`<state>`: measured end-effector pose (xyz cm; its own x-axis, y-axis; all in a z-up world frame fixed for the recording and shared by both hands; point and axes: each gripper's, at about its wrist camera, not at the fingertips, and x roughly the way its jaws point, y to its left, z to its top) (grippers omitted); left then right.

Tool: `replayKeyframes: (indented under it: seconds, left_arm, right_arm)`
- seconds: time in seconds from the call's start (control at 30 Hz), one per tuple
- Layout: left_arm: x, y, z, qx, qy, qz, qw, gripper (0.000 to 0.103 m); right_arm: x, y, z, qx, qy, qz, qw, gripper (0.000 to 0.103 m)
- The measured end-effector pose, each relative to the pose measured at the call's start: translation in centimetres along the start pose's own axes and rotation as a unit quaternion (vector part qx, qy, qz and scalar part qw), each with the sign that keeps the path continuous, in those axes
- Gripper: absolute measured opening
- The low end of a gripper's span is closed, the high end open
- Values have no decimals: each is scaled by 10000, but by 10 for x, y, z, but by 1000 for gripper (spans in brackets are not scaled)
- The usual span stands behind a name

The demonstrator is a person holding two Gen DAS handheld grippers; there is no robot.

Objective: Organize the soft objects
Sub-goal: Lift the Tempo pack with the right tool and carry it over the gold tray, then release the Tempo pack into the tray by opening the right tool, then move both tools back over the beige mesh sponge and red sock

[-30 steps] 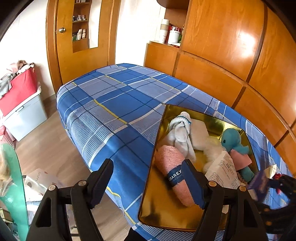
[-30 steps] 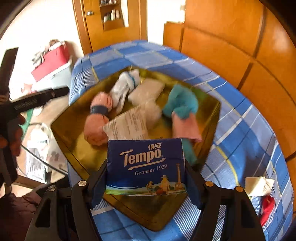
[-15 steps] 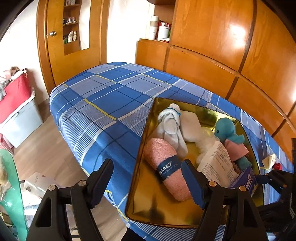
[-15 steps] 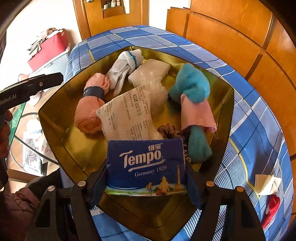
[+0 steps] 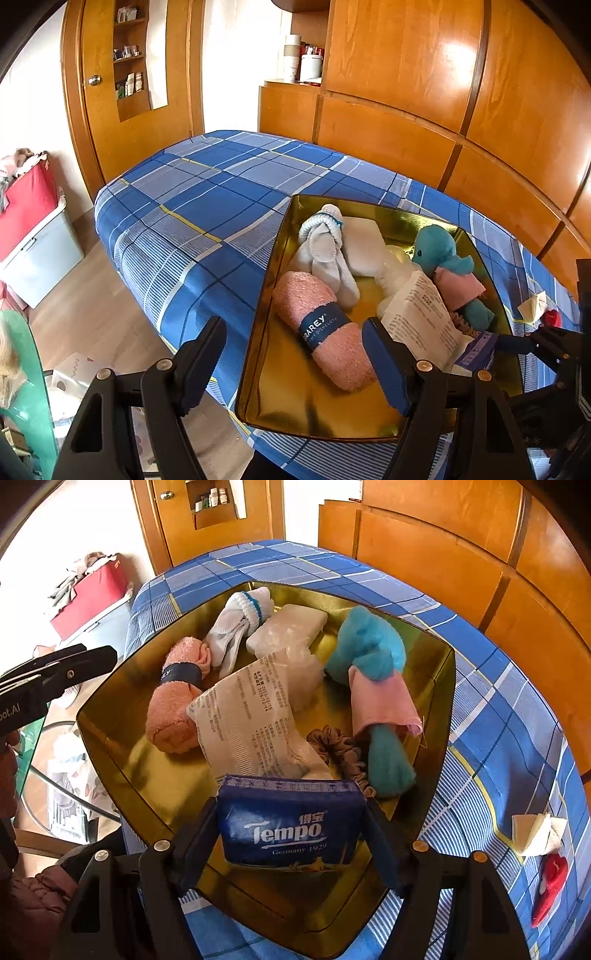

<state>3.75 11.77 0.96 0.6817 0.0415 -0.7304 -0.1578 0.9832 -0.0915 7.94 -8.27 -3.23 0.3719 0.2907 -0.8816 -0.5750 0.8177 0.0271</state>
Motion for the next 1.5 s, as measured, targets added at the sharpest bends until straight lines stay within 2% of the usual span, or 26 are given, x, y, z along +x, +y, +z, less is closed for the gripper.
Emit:
replayKeyframes:
  seconds: [0.67,0.87,1.07,1.23,1.3,1.43,1.5]
  left_arm:
    - [-12,-18,-3,289,-98,-36,9995,76]
    - [-17,-32,-2,486,-137,-91,9987,77]
    - [-20,-56,1,798,-171,-237,9964,76]
    - [-22,-87,3,1158,-168,-483,9920,77]
    - [-23,-104,4,1362,-181,-607,9887,77]
    - [-25,-138,4,1756,-160,-844,9807,77]
    - [-26,-158,4,1984,-142,-986,9750,77]
  right_arm:
    - [-37,-10,-6,424,-613,118,9971,76]
    - [-59,-29,-13,769,-971,17,9923,76]
    - [-85,-69,-31,1382,-1274,-250,9819,76]
    - [-103,-122,-63,2103,-1334,-682,9661,76]
    - [-110,-147,-82,2460,-1312,-920,9559,76]
    - [-124,-198,-125,3247,-1302,-1396,9263,76]
    - [-130,-224,-152,3738,-1306,-1687,9027,76]
